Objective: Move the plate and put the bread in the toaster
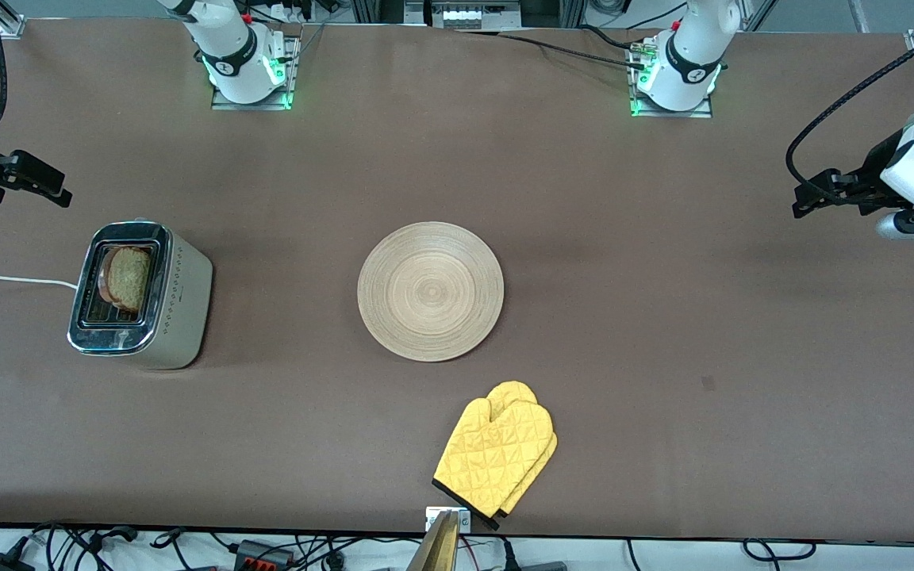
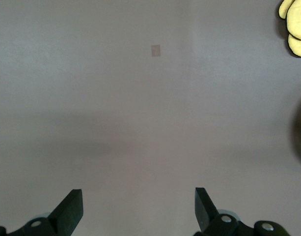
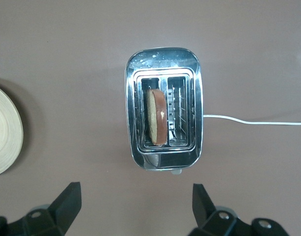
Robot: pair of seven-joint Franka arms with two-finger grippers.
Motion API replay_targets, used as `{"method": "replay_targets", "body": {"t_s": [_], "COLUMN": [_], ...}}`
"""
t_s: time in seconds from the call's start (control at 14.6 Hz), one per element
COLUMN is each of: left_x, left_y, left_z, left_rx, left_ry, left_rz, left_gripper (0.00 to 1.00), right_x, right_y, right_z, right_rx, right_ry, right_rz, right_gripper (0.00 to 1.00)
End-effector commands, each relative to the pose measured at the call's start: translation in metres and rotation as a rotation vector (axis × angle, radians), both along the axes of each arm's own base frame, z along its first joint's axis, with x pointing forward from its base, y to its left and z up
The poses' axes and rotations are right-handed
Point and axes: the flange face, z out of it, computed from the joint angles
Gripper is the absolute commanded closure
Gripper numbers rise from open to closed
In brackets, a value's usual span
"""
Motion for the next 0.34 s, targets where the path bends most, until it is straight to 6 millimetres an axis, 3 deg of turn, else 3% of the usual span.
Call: {"method": "replay_targets", "body": {"t_s": [0.0,0.27], "left_x": [0.0011,0.0011], "left_y": [0.0029,0.0021], "left_z": [0.0050,0.0050], "left_rx": [-0.006,-0.006], "left_ry": [0.011,0.011], "left_rz": [-0.011,-0.011], "left_gripper": [0.00,0.00], "right_x": [-0.0065,-0.0063], "right_y": [0.0008,0.0008], "right_z": [0.0031,0.0033], "right_rx": [0.002,0.002], "right_ry": [0.008,0.007], "right_rz": [0.001,0.001], "right_gripper": [0.00,0.00]}}
